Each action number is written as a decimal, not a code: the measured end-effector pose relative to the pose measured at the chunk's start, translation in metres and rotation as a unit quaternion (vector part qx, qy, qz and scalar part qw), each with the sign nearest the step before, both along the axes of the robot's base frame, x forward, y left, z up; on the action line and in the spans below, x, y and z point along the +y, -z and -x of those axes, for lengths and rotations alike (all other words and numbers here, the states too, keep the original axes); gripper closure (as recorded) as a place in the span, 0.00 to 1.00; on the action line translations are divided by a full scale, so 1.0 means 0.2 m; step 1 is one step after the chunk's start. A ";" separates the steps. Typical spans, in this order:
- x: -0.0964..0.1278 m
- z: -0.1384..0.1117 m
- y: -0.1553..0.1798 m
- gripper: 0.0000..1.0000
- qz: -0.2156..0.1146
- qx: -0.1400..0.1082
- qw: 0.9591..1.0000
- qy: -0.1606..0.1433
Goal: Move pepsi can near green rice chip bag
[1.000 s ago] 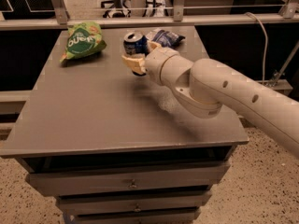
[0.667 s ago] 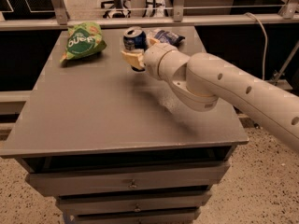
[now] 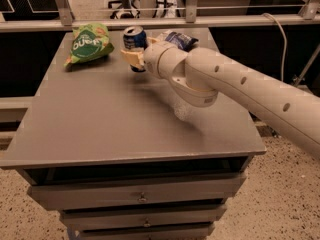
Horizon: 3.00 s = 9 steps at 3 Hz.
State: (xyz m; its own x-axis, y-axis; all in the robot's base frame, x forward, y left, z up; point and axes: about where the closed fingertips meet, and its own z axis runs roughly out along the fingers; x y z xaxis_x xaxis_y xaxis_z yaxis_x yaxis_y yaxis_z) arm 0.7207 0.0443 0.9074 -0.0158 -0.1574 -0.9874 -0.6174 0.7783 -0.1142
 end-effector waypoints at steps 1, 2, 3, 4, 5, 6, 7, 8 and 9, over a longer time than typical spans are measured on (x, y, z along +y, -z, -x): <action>0.08 -0.13 0.05 1.00 -0.007 0.006 1.000 -0.005; 0.11 -0.22 0.06 1.00 -0.010 0.001 1.000 -0.002; 0.12 -0.31 0.06 1.00 -0.012 -0.007 1.000 0.006; 0.16 -0.41 0.06 1.00 -0.017 -0.013 1.000 0.004; 0.20 -0.46 0.06 1.00 -0.019 -0.014 1.000 0.000; 0.25 -0.49 0.08 0.85 -0.025 -0.009 1.000 -0.003; 0.27 -0.50 0.10 0.62 -0.033 -0.009 0.999 -0.007; 0.29 -0.49 0.11 0.39 -0.041 -0.011 0.999 -0.014; 0.31 -0.48 0.11 0.15 -0.044 -0.013 0.999 -0.019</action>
Offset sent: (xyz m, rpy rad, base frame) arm 0.0681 0.0261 -0.0160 0.0269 -0.0075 -0.0076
